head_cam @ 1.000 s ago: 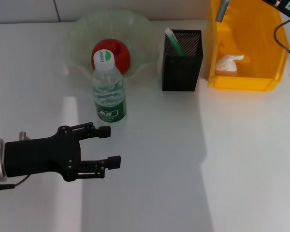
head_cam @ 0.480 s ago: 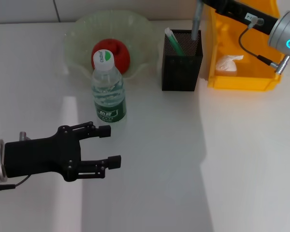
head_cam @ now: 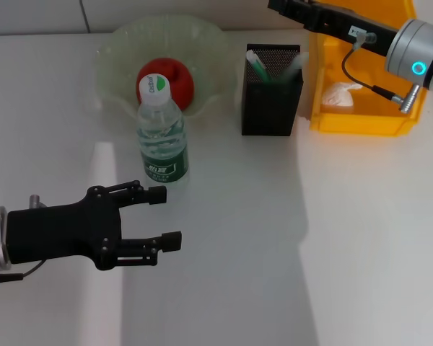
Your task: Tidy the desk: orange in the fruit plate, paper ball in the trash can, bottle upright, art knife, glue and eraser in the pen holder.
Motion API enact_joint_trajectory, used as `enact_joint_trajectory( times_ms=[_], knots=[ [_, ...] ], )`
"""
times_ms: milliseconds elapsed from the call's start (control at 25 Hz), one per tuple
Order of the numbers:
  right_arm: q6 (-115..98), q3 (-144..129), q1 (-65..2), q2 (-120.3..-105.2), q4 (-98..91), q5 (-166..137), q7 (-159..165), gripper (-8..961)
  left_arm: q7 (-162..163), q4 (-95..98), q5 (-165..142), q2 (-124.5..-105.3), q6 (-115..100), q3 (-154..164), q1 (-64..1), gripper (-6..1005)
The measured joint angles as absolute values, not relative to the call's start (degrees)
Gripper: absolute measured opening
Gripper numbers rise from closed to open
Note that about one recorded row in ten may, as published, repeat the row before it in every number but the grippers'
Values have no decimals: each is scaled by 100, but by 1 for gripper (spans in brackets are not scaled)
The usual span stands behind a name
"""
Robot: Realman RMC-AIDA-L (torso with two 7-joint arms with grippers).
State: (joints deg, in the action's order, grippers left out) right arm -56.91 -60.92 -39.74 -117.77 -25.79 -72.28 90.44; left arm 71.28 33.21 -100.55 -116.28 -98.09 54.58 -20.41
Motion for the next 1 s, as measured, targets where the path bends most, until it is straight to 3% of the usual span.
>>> enact_joint_trajectory(
  times_ms=[200,440,680,1000],
  knots=[
    [-6365,-6084,-3568,-11762,-3063,-7224,9042,607,7128,3323,-10055,-11621,-9845,5425,-2040,846],
    [-7915,-5989,-2326,-11801,-4312,-7220,9021,720,7130,3331,-10055,-11586,-10180,5175,-2034,846],
    [-10891,-5340,-1779,-11485,-4145,-8512,8335,818,7171,3331,-10054,-11487,-10602,5011,-2005,846],
    [-11561,-4979,-1769,-11664,-3998,-9989,7885,835,7198,3332,-10124,-11460,-10736,5060,-2027,846]
  ],
)
